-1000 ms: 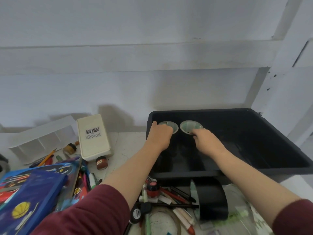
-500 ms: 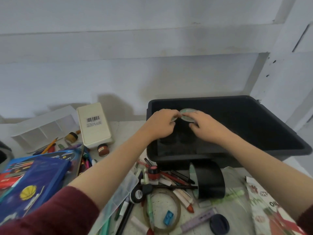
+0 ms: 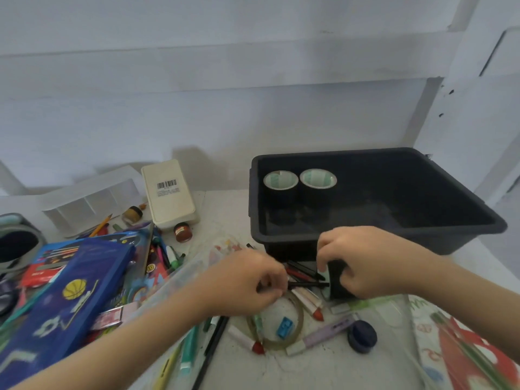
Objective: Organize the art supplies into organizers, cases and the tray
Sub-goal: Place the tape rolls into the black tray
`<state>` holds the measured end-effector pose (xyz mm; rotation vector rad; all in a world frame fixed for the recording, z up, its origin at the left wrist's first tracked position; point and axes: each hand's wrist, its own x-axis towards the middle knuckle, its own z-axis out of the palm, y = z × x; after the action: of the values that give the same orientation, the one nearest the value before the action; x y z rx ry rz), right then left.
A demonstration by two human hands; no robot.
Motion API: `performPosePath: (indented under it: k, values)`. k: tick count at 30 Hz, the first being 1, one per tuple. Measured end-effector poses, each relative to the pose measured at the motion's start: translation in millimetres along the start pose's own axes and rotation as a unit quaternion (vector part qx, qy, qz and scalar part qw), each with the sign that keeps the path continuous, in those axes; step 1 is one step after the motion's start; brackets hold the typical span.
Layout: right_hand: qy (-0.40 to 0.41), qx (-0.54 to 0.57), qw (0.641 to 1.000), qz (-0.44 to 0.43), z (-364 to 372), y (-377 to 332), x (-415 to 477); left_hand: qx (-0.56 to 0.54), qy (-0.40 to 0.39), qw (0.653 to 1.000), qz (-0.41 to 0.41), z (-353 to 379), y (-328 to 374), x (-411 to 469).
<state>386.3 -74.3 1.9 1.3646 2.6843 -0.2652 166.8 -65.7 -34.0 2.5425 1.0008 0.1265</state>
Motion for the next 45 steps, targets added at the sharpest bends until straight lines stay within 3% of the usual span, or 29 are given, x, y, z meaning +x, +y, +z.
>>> performPosePath:
  k: [4, 11, 16, 22, 27, 31, 33, 40, 42, 45]
  values:
    - [-0.009, -0.052, 0.998, -0.020, 7.3, -2.6, -2.0, 0.000, -0.048, 0.999, -0.010, 20.9, 6.9, -1.5]
    - [-0.063, -0.052, 0.996, 0.031, 2.0, -1.9, -4.0, -0.002, -0.042, 0.999, -0.011, 31.2, 11.6, -1.6]
    - [-0.090, 0.094, 0.990, 0.060, -21.5, 0.1, -15.1, 0.063, -0.051, 0.996, 0.022, 43.3, 17.2, -8.4]
    - [-0.035, 0.202, 0.979, 0.015, -53.7, 2.9, -28.2, 0.062, -0.038, 0.997, 0.010, 47.0, 19.2, -13.9]
    - [0.066, 0.283, 0.957, -0.011, -72.0, 16.5, -30.4, -0.087, -0.014, 0.991, -0.100, 23.1, 26.5, -12.7]
    - [0.133, 0.337, 0.932, 0.021, -77.8, 30.3, -27.3, -0.316, 0.023, 0.934, -0.167, -9.0, 35.2, -8.5]
    - [0.162, 0.357, 0.918, 0.050, -76.2, 40.0, -23.0, -0.375, 0.066, 0.908, -0.177, -25.1, 37.3, -5.2]
    - [0.265, 0.552, 0.767, 0.191, -51.1, 90.7, 3.4, -0.479, 0.135, 0.857, -0.134, -67.7, 33.1, 10.6]
    - [0.287, 0.530, 0.763, 0.234, -39.2, 104.1, 12.2, -0.484, 0.150, 0.854, -0.118, -73.9, 32.4, 20.5]
    - [0.327, 0.414, 0.790, 0.313, -21.6, 121.9, 26.5, -0.488, 0.174, 0.849, -0.103, -77.0, 30.8, 38.1]
